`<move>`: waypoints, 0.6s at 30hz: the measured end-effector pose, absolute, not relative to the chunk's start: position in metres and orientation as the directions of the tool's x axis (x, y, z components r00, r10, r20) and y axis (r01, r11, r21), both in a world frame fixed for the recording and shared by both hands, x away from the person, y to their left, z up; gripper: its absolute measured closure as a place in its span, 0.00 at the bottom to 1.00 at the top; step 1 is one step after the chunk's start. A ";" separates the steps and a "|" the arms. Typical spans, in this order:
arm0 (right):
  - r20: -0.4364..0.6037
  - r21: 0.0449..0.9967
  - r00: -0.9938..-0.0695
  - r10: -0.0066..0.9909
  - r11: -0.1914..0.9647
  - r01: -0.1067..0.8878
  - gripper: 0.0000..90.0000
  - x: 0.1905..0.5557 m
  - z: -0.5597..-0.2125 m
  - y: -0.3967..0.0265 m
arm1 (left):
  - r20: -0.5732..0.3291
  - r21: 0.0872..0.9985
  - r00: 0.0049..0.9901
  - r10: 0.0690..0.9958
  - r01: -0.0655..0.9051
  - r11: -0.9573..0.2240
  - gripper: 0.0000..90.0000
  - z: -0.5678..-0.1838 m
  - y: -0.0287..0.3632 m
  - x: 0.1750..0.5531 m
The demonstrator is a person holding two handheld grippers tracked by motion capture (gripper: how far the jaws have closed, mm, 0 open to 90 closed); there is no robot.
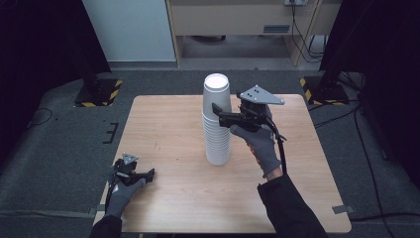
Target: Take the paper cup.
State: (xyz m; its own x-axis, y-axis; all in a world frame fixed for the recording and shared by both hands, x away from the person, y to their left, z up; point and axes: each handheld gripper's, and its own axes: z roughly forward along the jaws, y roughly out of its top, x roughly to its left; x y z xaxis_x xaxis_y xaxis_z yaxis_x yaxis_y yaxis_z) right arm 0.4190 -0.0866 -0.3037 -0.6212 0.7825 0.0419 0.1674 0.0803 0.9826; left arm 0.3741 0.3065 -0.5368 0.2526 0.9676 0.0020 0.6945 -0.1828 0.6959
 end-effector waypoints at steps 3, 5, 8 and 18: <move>0.041 0.981 -0.622 0.782 0.085 0.172 0.12 0.423 -0.306 -0.081 | 0.003 0.695 0.253 0.967 0.695 -0.184 0.00 -0.537 0.307 0.374; 0.038 0.981 -0.623 0.781 0.088 0.171 0.11 0.425 -0.308 -0.077 | 0.002 0.696 0.253 0.968 0.695 -0.183 0.00 -0.537 0.307 0.374; 0.047 0.982 -0.622 0.782 0.079 0.174 0.11 0.428 -0.309 -0.072 | 0.002 0.696 0.253 0.968 0.695 -0.183 0.00 -0.537 0.307 0.374; 0.060 0.978 -0.624 0.779 0.078 0.191 0.12 0.439 -0.314 -0.063 | 0.002 0.695 0.255 0.967 0.695 -0.185 0.00 -0.537 0.307 0.374</move>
State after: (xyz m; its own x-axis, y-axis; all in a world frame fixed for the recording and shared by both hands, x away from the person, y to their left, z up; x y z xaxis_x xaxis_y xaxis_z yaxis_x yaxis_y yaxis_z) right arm 0.4389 -0.0632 -0.3143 -0.6244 0.7788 0.0595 0.1909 0.0783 0.9785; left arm 0.3742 0.3067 -0.5368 0.2548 0.9670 0.0023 0.6945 -0.1846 0.6954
